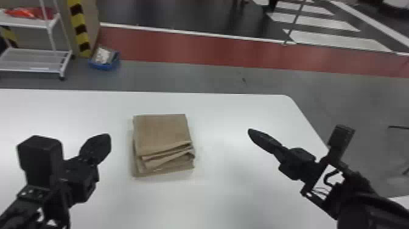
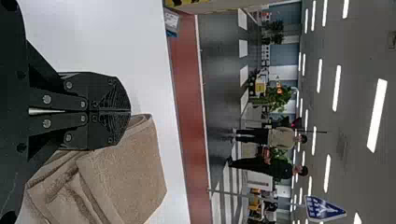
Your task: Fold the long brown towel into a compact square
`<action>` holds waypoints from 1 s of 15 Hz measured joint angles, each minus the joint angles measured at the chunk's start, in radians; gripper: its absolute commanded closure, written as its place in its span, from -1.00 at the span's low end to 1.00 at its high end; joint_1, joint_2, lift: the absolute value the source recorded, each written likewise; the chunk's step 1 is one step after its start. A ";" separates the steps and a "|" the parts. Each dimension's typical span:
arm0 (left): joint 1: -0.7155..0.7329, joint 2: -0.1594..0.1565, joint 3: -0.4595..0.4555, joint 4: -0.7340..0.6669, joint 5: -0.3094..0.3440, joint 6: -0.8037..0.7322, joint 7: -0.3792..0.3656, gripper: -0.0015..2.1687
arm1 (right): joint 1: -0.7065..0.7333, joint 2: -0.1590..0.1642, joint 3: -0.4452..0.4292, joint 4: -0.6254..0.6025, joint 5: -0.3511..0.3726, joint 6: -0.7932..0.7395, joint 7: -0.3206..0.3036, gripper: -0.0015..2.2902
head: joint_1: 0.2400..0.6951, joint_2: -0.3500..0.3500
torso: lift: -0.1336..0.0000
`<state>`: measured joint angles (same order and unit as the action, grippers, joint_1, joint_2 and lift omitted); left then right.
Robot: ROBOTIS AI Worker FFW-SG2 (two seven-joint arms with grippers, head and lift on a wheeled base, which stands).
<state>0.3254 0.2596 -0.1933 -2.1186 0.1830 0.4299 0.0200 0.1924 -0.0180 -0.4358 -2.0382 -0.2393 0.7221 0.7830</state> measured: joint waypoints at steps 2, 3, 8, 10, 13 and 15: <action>-0.006 0.004 0.007 0.005 0.005 0.008 -0.001 0.72 | -0.026 0.012 0.126 0.024 0.090 -0.121 -0.087 0.72 | 1.00 -0.33 | -0.87; -0.008 0.007 0.008 0.009 0.006 0.010 -0.003 0.72 | -0.042 0.012 0.173 0.051 0.126 -0.186 -0.127 0.72 | 1.00 -0.29 | -0.87; -0.008 0.014 0.021 0.034 0.007 0.017 -0.015 0.72 | -0.259 0.013 0.296 0.338 0.283 -0.408 -0.207 0.72 | 1.00 -0.11 | -0.87; -0.013 0.015 0.024 0.045 0.011 0.017 -0.016 0.72 | -0.344 0.013 0.312 0.487 0.313 -0.489 -0.211 0.72 | 1.00 -0.07 | -0.87; -0.033 0.015 0.043 0.080 0.031 0.017 -0.024 0.72 | -0.434 0.013 0.352 0.668 0.310 -0.549 -0.207 0.72 | 1.00 0.01 | -0.87; -0.048 0.017 0.050 0.098 0.041 0.014 -0.030 0.72 | -0.474 0.013 0.383 0.754 0.307 -0.554 -0.207 0.72 | 1.00 0.09 | -0.87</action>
<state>0.2776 0.2765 -0.1437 -2.0205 0.2240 0.4444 -0.0102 -0.2820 -0.0046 -0.0524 -1.2837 0.0677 0.1686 0.5760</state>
